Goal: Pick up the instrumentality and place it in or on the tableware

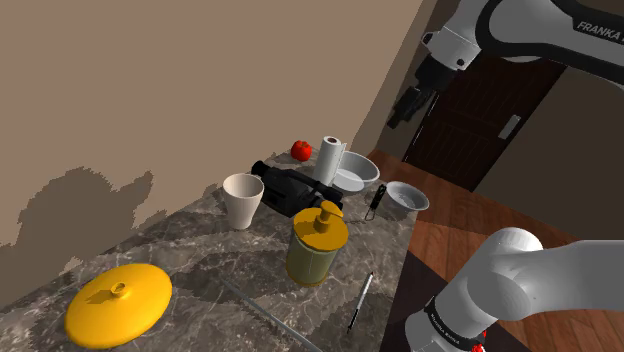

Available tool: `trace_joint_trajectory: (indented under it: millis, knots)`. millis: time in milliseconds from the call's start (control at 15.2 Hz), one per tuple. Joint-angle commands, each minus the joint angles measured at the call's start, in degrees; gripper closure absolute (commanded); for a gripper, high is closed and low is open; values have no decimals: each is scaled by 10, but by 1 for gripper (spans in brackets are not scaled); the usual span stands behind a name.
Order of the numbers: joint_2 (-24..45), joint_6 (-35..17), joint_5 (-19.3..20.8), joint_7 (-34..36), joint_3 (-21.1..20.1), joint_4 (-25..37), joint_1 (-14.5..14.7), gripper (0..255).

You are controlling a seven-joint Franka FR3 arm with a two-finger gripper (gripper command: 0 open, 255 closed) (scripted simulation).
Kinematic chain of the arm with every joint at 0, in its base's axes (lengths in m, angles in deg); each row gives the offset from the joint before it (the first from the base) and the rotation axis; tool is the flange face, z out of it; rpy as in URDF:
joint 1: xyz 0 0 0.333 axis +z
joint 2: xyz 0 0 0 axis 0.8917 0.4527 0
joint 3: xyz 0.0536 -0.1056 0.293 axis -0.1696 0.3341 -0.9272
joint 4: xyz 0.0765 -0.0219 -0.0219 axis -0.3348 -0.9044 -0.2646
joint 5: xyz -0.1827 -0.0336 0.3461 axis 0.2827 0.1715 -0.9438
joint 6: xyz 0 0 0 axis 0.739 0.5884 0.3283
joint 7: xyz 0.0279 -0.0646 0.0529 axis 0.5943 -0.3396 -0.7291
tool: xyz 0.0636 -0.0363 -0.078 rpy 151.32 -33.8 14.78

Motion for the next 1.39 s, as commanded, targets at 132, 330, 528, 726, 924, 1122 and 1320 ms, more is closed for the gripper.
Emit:
trace_joint_trajectory:
  millis: [132, 330, 528, 726, 924, 1122, 1320]
  knots:
    - [-13, -27, 4, -12, 9, -44, -1, 0]
    - [-30, -69, 10, -29, 24, -107, -4, 0]
    - [-40, -111, 18, -48, 39, -166, -8, 0]
    - [-45, -156, 27, -67, 57, -220, -14, 0]
    - [-42, -204, 39, -88, 76, -271, -21, 0]
    - [-32, -242, 46, -100, 88, -302, -25, 0]
    - [-17, -272, 47, -100, 91, -317, -24, 0]
